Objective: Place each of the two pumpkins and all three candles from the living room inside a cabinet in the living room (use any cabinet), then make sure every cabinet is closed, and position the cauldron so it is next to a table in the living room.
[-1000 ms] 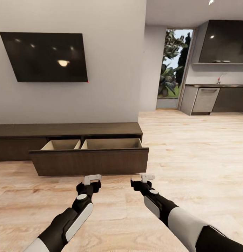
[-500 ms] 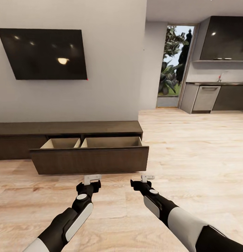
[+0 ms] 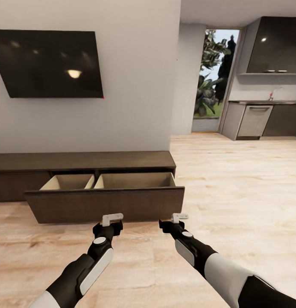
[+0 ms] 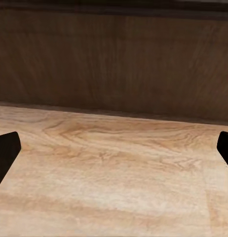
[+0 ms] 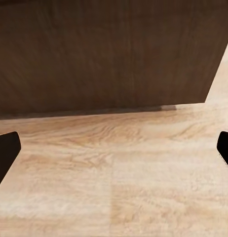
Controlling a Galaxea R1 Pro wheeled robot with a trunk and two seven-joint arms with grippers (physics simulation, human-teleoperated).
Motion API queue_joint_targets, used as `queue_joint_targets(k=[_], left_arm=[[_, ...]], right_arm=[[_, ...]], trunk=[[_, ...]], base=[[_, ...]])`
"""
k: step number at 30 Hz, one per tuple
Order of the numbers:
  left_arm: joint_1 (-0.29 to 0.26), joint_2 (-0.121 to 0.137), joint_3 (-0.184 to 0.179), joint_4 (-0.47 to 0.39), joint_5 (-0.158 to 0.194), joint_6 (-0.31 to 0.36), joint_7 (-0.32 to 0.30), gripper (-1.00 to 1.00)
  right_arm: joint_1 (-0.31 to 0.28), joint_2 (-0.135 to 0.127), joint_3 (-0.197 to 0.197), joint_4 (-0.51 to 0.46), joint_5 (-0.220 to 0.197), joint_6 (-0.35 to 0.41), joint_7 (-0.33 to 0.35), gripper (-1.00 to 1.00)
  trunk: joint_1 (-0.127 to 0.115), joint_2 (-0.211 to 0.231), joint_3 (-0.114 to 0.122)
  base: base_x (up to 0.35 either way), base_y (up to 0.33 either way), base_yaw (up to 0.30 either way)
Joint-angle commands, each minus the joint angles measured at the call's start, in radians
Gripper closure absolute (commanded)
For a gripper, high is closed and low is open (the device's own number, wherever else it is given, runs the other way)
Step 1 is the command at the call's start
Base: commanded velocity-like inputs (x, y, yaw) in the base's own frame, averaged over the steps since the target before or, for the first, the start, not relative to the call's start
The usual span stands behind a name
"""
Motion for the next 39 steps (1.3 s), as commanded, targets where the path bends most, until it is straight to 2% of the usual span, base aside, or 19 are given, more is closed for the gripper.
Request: queue_joint_targets(k=[1,9,34,39], left_arm=[[-0.001,0.001,-0.004,-0.002,0.005,0.003,0.008,-1.00],[-0.001,0.001,-0.002,-0.001,0.006,0.003,0.008,-1.00],[-0.001,0.001,0.008,-0.001,0.018,0.003,0.006,-1.00],[-0.001,0.002,0.009,-0.001,0.019,0.003,0.006,-1.00]], right_arm=[[-0.001,0.000,0.009,0.001,-0.010,-0.005,-0.005,-1.00],[-0.001,0.000,0.008,0.002,-0.011,-0.006,-0.005,-1.00],[-0.001,0.000,0.008,0.001,-0.012,0.000,-0.005,-1.00],[-0.001,0.000,0.008,0.002,-0.012,0.000,-0.005,-1.00]], trunk=[[0.000,0.000,-0.001],[0.000,0.000,-0.001],[0.000,0.000,0.008],[0.003,-0.002,-0.011]], base=[[0.333,0.000,0.000],[0.283,0.064,0.000],[0.016,0.003,-0.046],[0.000,0.000,0.000]])
